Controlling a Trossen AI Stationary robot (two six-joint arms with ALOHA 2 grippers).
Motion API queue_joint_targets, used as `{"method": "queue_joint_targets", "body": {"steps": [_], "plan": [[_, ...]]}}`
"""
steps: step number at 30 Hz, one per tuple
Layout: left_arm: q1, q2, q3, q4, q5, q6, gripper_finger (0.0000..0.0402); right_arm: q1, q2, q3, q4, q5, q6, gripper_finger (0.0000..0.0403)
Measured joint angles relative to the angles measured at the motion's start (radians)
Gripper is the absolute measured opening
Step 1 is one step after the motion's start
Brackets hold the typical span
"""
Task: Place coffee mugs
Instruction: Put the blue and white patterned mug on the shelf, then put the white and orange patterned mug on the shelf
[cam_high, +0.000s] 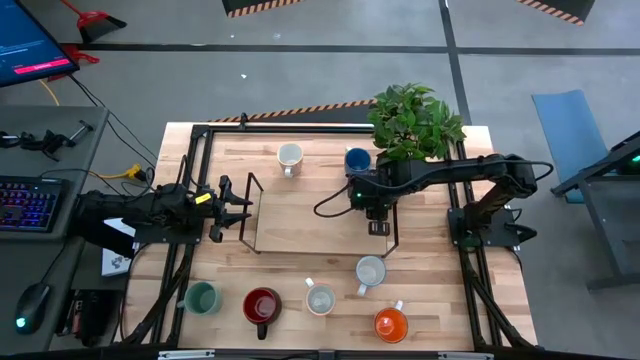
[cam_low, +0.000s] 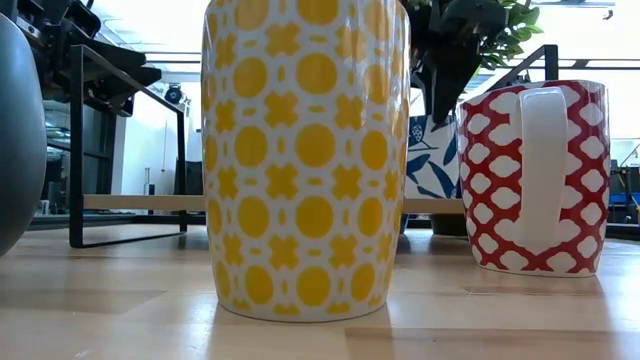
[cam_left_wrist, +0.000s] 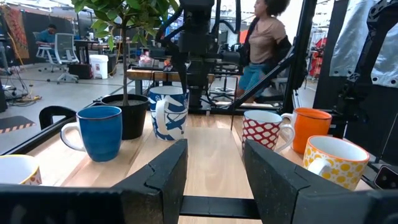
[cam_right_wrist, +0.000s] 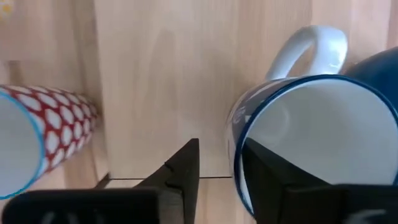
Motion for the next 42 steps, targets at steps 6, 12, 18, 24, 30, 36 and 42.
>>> {"method": "queue_joint_targets", "body": {"steps": [6,12,18,24,30,36,42], "plan": [[0.000,0.000,0.000,0.000,0.000,0.001,0.0150,0.000,-0.044,0.000,-0.010,0.021,0.030,0.0106],[0.000,0.000,0.000,0.000,0.000,-0.002,0.0150,0.005,-0.097,0.000,0.010,0.006,0.036,0.0106],[0.000,0.000,0.000,0.014,-0.023,-0.054,0.0150,0.050,-0.185,0.000,0.028,-0.148,-0.016,0.0106],[0.000,0.001,0.000,0.278,-0.109,0.016,0.0150,0.145,-0.319,0.001,0.106,-0.177,-0.039,0.0106],[0.000,0.025,0.118,0.349,-0.238,0.167,0.0150,0.263,-0.455,0.001,0.109,-0.079,0.018,0.0106],[0.004,0.238,0.396,0.127,-0.318,0.205,0.0150,0.365,-0.560,0.001,0.102,0.075,0.034,0.0106],[0.077,0.567,0.770,-0.204,-0.430,0.238,0.0150,0.406,-0.612,0.001,0.073,0.214,0.064,0.0106]]}}
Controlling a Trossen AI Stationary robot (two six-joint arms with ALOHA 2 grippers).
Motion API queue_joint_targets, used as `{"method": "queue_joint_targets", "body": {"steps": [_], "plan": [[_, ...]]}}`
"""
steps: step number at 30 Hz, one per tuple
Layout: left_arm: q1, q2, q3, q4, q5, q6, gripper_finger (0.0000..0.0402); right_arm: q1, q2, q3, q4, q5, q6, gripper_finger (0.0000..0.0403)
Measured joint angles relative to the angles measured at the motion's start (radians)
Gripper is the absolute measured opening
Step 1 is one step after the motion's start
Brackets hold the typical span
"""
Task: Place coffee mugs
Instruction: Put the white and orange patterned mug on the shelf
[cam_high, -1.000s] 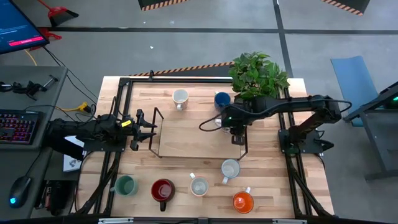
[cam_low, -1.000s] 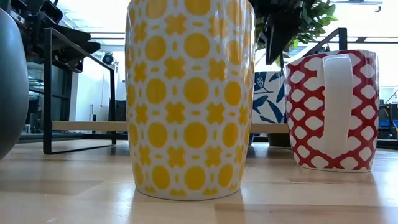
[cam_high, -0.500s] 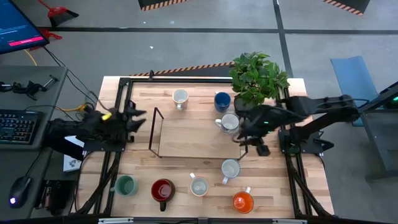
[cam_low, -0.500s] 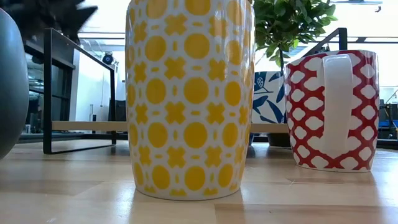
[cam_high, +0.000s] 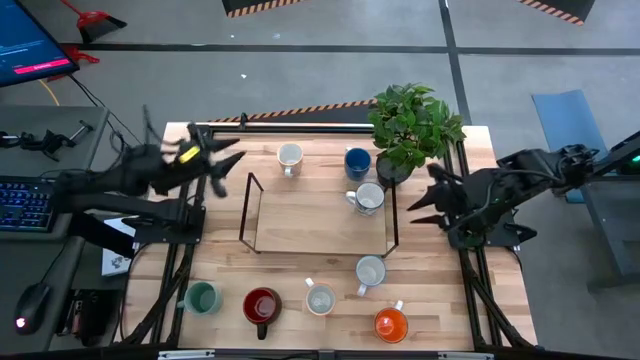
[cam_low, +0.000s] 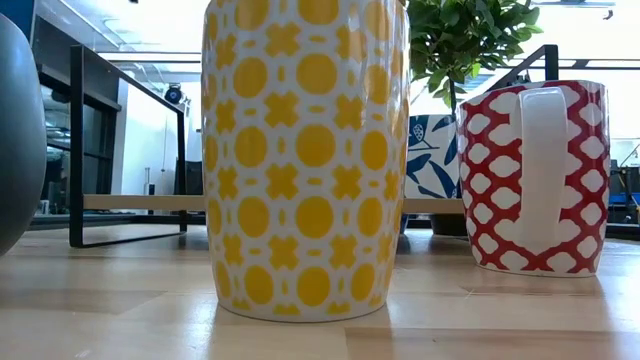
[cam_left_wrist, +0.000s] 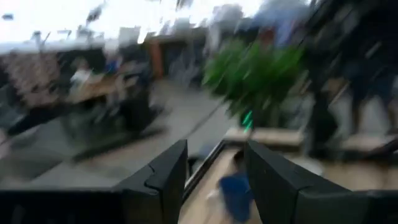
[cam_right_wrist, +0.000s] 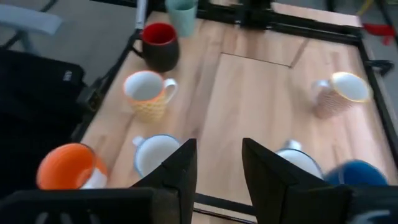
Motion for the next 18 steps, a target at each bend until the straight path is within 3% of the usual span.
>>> {"method": "queue_joint_targets", "body": {"steps": [3,8,12,15,18], "plan": [[0.084,0.180,0.214,-0.248,0.002,0.000,0.0150,0.000,-0.003,0.000,-0.026,0.036,0.022,0.0106],[0.261,0.462,0.514,-0.569,0.117,0.018,0.0150,0.000,0.006,0.000,-0.042,0.042,0.027,0.0106],[0.420,0.639,0.660,-0.682,0.329,0.072,0.0150,0.000,0.006,0.000,-0.053,0.034,0.026,0.0106],[0.532,0.751,0.720,-0.715,0.505,0.118,0.0150,0.000,0.006,0.000,-0.070,0.033,0.026,0.0106],[0.638,0.840,0.747,-0.746,0.616,0.141,0.0150,0.000,0.006,0.000,-0.082,0.033,0.042,0.0106]]}}
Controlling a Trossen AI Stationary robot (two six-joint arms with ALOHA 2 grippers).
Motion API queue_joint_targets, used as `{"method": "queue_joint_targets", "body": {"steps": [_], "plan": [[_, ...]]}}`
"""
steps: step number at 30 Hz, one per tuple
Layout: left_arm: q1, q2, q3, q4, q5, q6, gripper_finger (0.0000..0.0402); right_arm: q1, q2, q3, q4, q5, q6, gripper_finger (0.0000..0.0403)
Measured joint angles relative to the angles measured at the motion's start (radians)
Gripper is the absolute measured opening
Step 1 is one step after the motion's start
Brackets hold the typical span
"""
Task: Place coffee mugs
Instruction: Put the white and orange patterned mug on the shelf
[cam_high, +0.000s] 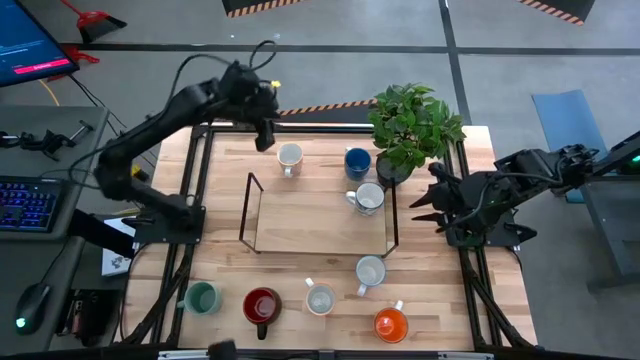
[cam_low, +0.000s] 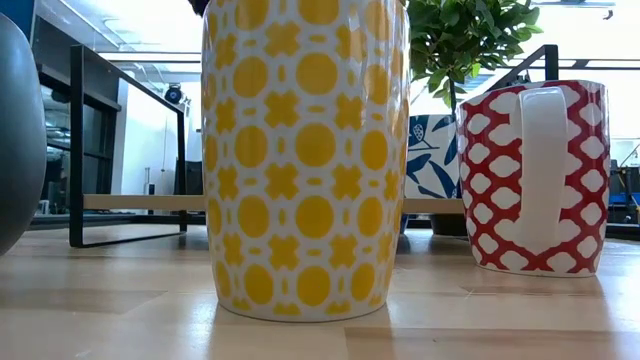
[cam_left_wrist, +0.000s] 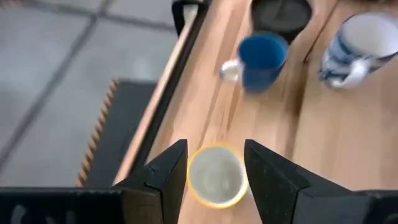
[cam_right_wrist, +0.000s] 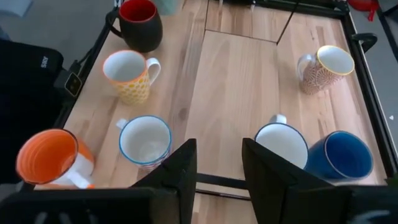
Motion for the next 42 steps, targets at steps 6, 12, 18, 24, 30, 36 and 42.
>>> {"method": "queue_joint_targets", "body": {"steps": [6,12,18,24,30,36,42], "plan": [[0.126,0.137,0.011,-0.097,0.113,0.040,0.0150,0.000,0.000,0.000,-0.028,0.002,-0.010,0.0106],[0.136,0.238,0.011,-0.093,0.089,0.066,0.0150,0.000,0.000,0.000,-0.044,0.061,-0.001,0.0106],[0.124,0.333,0.011,-0.064,-0.013,0.026,0.0150,0.000,0.000,0.000,-0.044,0.062,-0.001,0.0106],[0.097,0.388,0.011,-0.064,0.007,0.022,0.0150,-0.001,0.000,0.000,-0.041,0.064,-0.001,0.0106],[0.072,0.419,0.011,-0.065,0.003,0.017,0.0150,-0.001,0.001,0.000,-0.041,0.088,-0.001,0.0106],[0.065,0.437,0.011,-0.062,-0.006,0.029,0.0150,-0.001,0.001,0.000,-0.041,0.097,0.007,0.0106],[0.065,0.438,0.011,-0.026,-0.009,0.039,0.0150,-0.001,0.001,0.000,-0.040,0.098,0.006,0.0106]]}}
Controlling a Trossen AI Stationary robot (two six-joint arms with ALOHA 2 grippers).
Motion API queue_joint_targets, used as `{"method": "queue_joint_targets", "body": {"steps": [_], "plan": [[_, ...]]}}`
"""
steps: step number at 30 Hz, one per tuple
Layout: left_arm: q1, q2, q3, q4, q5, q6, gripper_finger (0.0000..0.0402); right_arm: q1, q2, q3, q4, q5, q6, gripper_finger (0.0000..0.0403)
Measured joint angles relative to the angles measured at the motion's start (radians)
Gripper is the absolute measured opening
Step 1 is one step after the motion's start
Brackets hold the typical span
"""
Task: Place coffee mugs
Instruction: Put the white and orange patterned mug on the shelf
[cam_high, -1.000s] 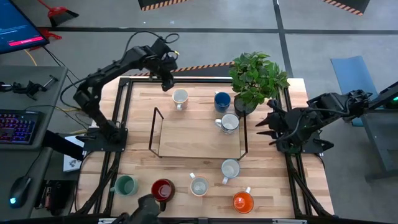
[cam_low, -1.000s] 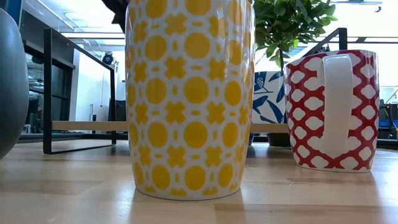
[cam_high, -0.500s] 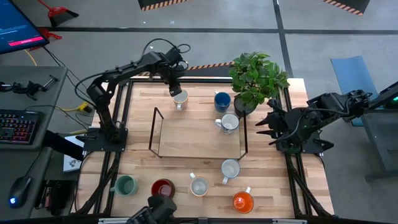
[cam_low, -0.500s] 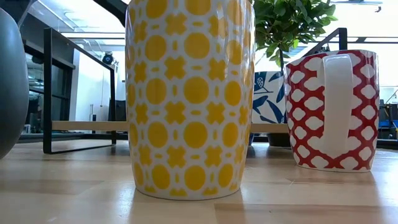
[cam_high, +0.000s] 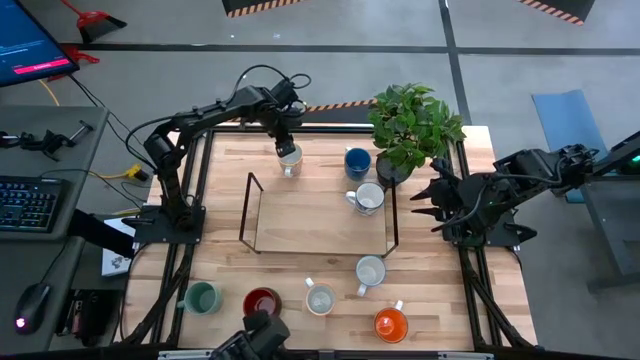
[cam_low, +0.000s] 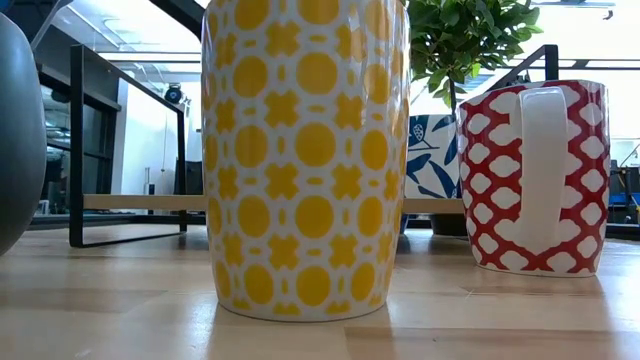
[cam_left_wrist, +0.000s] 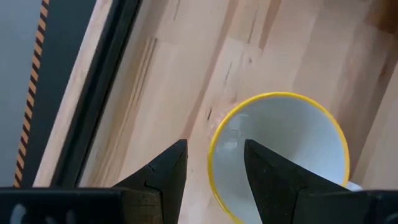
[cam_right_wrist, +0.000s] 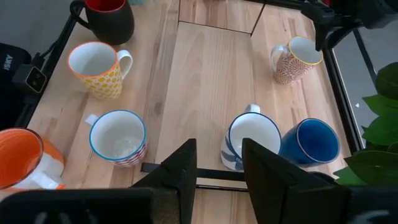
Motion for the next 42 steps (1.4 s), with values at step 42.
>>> {"method": "queue_joint_targets", "body": {"steps": [42], "plan": [[-0.043,0.000,-0.006,0.013,-0.122,0.045,0.0150,0.000,0.000,0.000,0.000,-0.055,0.023,0.0106]]}}
